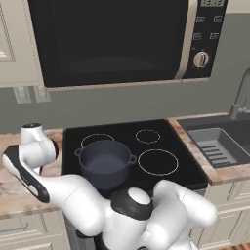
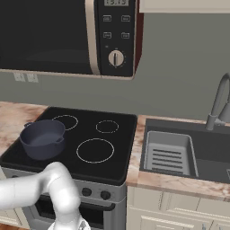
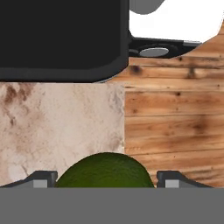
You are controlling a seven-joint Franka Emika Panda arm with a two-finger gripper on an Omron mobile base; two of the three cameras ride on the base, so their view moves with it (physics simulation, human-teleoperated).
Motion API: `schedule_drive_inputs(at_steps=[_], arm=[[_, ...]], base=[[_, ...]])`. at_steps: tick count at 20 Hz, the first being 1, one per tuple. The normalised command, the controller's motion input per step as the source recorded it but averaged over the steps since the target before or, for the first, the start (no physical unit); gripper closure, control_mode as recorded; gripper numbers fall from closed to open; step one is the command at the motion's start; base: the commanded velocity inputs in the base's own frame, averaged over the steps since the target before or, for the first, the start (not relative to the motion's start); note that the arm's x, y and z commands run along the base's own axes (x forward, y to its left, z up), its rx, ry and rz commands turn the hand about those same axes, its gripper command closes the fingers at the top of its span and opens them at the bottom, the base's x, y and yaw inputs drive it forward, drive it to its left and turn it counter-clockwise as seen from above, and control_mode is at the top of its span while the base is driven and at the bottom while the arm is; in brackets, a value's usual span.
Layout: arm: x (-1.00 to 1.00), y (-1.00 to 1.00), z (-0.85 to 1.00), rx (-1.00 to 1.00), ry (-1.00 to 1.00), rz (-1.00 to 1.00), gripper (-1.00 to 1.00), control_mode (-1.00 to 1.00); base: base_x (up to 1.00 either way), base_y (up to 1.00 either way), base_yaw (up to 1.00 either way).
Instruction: Turn on the burner for the pot on the stove. Wait thirty seconds for the pot to heat up. Then add the lime to the pot.
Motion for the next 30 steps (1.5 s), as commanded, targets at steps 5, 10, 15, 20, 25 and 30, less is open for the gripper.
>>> schedule_drive_inputs(at_steps=[5,10,15,20,25,30], arm=[[-0.05,-0.1,0.34,-0.13,0.0,-0.02,1.0,-1.0],[-0.05,-0.1,0.29,-0.11,-0.06,0.0,1.0,-1.0],[-0.06,-0.06,0.01,0.0,-0.12,0.0,1.0,-1.0],[0.02,-0.18,0.0,-0.01,-0.05,0.0,1.0,-1.0],[0.03,-0.03,0.09,-0.03,-0.03,0.0,1.0,-1.0],[0.16,-0.13,0.09,-0.08,0.0,-0.01,1.0,-1.0]], base=[[0.0,0.0,0.0],[0.0,0.0,0.0],[0.0,0.0,0.0],[0.0,0.0,0.0],[0.0,0.0,0.0],[0.0,0.0,0.0]])
